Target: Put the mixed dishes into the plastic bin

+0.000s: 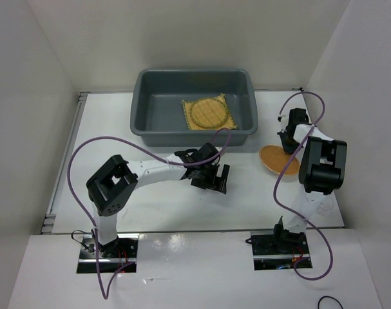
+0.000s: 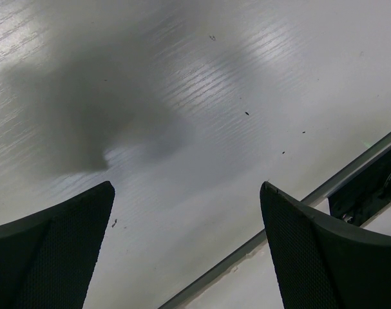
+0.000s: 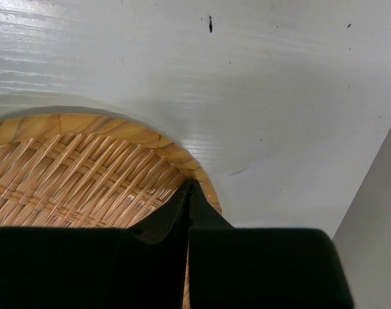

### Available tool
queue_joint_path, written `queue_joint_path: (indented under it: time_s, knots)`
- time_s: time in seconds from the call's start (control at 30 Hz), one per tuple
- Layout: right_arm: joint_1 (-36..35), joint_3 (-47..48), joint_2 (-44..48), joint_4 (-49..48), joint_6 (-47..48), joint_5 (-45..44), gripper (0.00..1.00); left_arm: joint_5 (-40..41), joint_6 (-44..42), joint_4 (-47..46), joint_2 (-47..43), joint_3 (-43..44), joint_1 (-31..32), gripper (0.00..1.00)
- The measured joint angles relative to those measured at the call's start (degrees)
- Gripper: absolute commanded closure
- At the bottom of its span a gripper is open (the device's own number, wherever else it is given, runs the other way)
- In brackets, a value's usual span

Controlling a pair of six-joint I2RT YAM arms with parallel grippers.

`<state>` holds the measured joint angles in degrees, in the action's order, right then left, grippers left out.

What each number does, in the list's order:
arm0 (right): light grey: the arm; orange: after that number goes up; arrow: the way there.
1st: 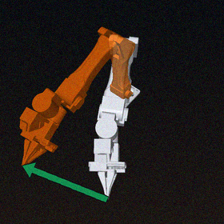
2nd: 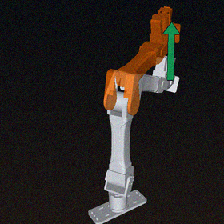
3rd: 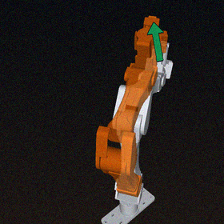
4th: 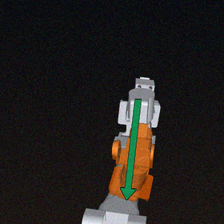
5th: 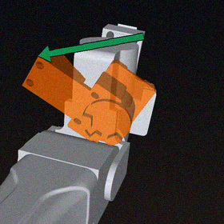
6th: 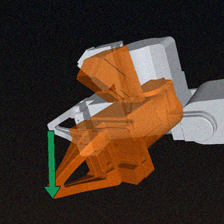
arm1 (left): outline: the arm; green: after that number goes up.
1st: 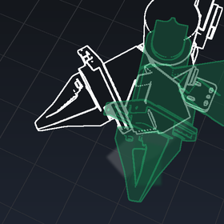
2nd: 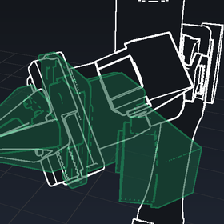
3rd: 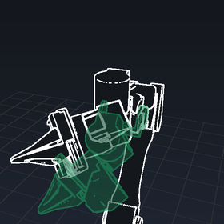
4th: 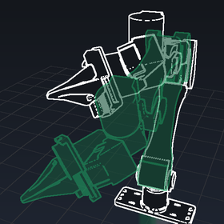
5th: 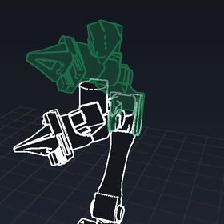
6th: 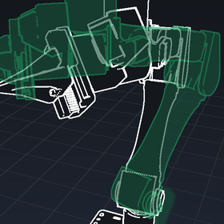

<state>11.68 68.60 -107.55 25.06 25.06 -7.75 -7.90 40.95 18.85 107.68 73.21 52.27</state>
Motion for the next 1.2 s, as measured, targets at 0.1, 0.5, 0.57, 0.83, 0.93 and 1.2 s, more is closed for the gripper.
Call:
queue_joint_path:
  time_s: [0.1, 0.5, 0.57, 0.83, 0.93, 1.2]
  knots:
    - [-0.09, 0.2, -0.17, -0.24, 0.15, 1.03, 1.0, 0.0, 0.07, -0.07, 0.02, -0.11, 0.0, 0.0]
    - [-6.1, -6.34, 4.83, -1.86, 0.33, 3.98, 1.0, -7.08, 1.09, -2.73, 5.79, 6.34, -0.74, 0.0]
    - [-6.23, -6.8, 5.18, -1.95, 0.22, 4.44, 1.0, -9.01, 1.18, -2.99, 8.92, 11.1, -0.76, 0.0]
    - [-6.23, -7.34, 5.6, -2.38, -0.13, 5.01, 1.0, -20.17, 9.62, -12.59, 13.84, 18.14, -2.93, 0.0]
    - [-6.25, -7.34, 5.6, -2.4, -0.28, 5.03, 1.0, -23.19, 15.21, -17.29, 14.91, 18.14, -3.72, 0.0]
    - [-6.29, -7.34, 5.6, -2.51, -1.29, 5.03, 1.0, -28.85, 30.4, -30.56, 20.5, 18.12, -3.02, 0.0]
